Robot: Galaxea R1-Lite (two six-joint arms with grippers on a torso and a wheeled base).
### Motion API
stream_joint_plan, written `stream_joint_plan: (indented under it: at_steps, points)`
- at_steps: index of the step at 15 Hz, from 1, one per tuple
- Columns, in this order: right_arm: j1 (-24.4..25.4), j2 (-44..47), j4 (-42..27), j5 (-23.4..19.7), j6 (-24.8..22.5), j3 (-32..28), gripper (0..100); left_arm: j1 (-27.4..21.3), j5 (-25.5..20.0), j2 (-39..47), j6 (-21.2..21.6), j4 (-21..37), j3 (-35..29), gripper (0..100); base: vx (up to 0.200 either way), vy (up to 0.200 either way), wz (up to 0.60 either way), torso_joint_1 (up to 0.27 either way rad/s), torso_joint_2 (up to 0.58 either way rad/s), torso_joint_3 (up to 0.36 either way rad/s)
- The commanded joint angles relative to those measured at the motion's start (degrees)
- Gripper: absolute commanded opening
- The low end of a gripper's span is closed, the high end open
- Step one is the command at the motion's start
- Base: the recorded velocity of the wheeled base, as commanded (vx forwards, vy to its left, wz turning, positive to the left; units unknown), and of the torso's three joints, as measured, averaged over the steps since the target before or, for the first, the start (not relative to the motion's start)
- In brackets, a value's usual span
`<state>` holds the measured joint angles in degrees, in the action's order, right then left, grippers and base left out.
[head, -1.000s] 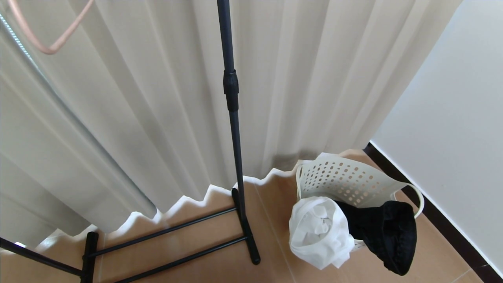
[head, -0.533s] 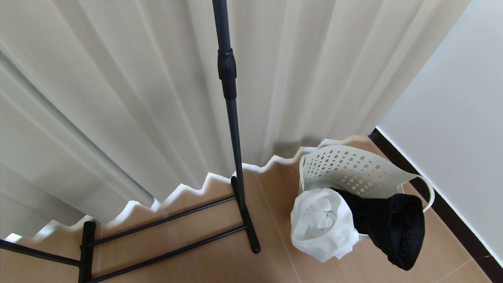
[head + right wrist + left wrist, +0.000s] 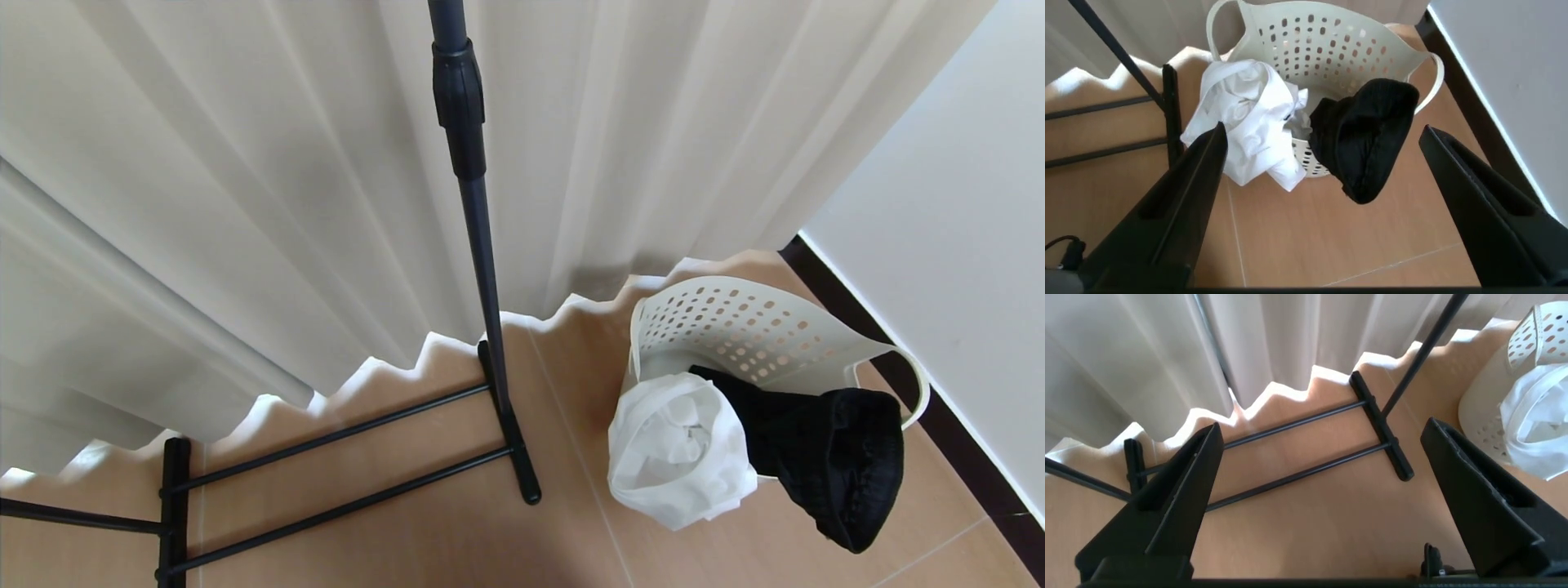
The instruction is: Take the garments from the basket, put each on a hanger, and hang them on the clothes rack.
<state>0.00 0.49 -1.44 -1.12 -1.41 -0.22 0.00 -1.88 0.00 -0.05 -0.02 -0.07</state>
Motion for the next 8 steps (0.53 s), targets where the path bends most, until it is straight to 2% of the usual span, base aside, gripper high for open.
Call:
stream_joint_plan:
  at_steps: [1, 4, 5, 8]
  points:
    - [0.09, 13.31, -0.58, -0.02, -0.26, -0.4, 100, 0.0, 0.03, 0.0, -0.04, -0.06, 0.07, 100, 0.0, 0.0, 0.0, 0.0, 0.0, 0.0]
    - [4.48, 30.36, 0.56, -1.43, -6.58, -2.59, 100, 0.0, 0.03, 0.0, -0.04, -0.06, 0.07, 100, 0.0, 0.0, 0.0, 0.0, 0.0, 0.0]
    - [7.56, 42.49, 1.09, -1.43, -9.04, -8.22, 100, 0.0, 0.03, 0.0, -0.04, -0.06, 0.07, 100, 0.0, 0.0, 0.0, 0.0, 0.0, 0.0]
    - [14.15, 59.1, 1.53, -0.2, -12.3, -18.41, 100, 0.0, 0.03, 0.0, -0.04, -0.06, 0.07, 100, 0.0, 0.0, 0.0, 0.0, 0.0, 0.0]
